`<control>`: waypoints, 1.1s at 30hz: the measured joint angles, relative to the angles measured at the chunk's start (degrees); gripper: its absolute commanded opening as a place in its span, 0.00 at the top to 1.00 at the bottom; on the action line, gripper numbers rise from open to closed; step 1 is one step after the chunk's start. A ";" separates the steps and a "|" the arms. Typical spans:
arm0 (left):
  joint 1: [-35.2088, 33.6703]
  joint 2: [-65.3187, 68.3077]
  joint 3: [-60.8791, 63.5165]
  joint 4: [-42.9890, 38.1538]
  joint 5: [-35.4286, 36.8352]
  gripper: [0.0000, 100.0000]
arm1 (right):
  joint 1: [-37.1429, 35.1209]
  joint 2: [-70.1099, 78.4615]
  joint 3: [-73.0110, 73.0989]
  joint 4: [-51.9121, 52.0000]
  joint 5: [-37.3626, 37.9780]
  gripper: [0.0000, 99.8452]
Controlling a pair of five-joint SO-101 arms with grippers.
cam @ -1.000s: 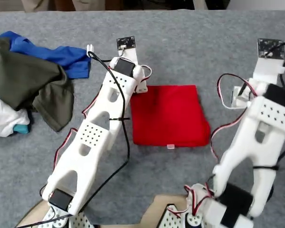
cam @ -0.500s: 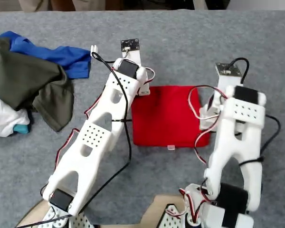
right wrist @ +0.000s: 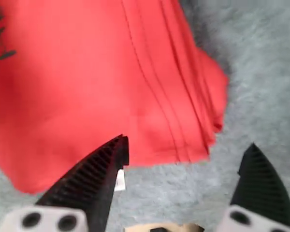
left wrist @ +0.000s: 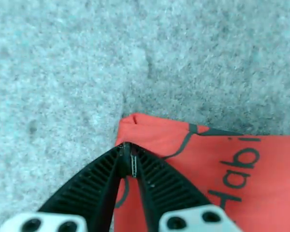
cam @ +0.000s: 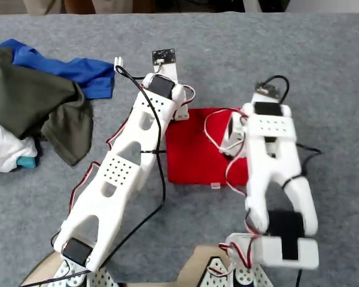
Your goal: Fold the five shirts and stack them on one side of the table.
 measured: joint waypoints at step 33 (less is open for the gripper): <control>0.09 0.00 0.00 0.00 0.18 0.87 | 6.77 15.91 -3.52 -7.74 0.79 1.00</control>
